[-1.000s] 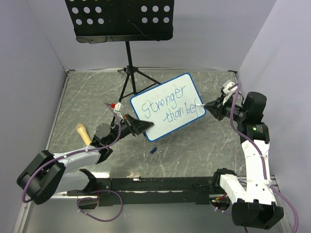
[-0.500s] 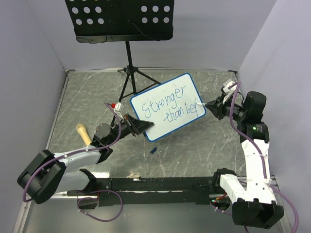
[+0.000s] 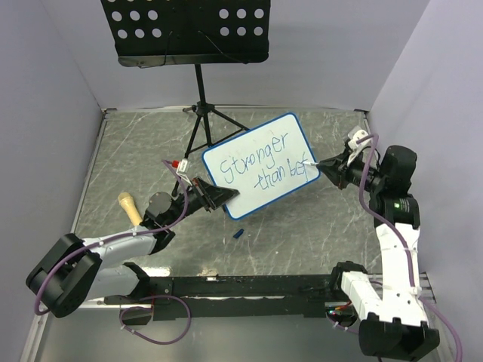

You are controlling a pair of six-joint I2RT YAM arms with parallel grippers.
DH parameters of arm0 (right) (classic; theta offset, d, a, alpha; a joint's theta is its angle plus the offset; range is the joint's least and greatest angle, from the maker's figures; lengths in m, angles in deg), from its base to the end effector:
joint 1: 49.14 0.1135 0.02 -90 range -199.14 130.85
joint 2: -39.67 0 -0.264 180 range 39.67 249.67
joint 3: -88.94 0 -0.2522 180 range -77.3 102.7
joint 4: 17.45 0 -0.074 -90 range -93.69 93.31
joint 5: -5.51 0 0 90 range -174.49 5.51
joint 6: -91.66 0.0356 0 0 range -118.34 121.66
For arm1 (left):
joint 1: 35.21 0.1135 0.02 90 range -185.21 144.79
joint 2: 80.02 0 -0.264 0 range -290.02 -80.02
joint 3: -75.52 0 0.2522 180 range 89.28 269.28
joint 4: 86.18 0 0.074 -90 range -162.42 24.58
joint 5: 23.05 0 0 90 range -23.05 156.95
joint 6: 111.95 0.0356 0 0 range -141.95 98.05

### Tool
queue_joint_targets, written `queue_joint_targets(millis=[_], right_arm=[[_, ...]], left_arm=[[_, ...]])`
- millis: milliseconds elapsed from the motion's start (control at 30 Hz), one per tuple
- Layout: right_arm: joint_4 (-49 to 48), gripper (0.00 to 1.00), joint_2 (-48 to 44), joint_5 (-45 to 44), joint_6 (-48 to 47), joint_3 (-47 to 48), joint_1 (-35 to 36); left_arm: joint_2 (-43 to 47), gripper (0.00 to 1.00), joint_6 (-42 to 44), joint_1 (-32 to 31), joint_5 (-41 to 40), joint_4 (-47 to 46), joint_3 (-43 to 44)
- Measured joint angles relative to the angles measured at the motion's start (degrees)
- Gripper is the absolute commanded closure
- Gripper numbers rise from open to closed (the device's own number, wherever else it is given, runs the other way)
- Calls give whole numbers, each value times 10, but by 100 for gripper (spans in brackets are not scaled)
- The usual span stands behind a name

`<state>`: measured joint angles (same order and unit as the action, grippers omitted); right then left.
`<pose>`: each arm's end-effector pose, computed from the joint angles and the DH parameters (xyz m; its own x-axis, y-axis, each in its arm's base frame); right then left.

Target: Write a sentence on the whiteboard

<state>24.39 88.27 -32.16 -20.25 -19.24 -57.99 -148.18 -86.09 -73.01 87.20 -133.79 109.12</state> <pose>0.1703 0.0020 0.3804 -0.0512 -0.2228 -0.9735 -0.7181 0.6856 -0.1191 0.1774 -0.1532 0.2397 -0.6794 -0.5415 -0.4952 0.5276 0.1087 -0.8425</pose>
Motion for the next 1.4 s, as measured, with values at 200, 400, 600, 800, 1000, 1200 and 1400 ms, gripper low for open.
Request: queue_joint_targets(millis=[200,400,600,800,1000,1200,1400], right_arm=[[11,100,-16,-1,-13,0,0],[25,100,-8,-16,-23,0,0],[26,100,-4,-33,-26,0,0],[29,100,-3,-35,-33,0,0],[33,100,0,-35,-37,0,0],[33,100,0,-43,-37,0,0],[33,100,0,-45,-37,0,0]], left_arm=[[2,99,0,0,-7,0,0],[2,99,0,0,-6,0,0],[2,99,0,0,-6,0,0],[2,99,0,0,-6,0,0],[2,99,0,0,-6,0,0],[5,99,0,0,-6,0,0],[8,99,0,0,-7,4,0]])
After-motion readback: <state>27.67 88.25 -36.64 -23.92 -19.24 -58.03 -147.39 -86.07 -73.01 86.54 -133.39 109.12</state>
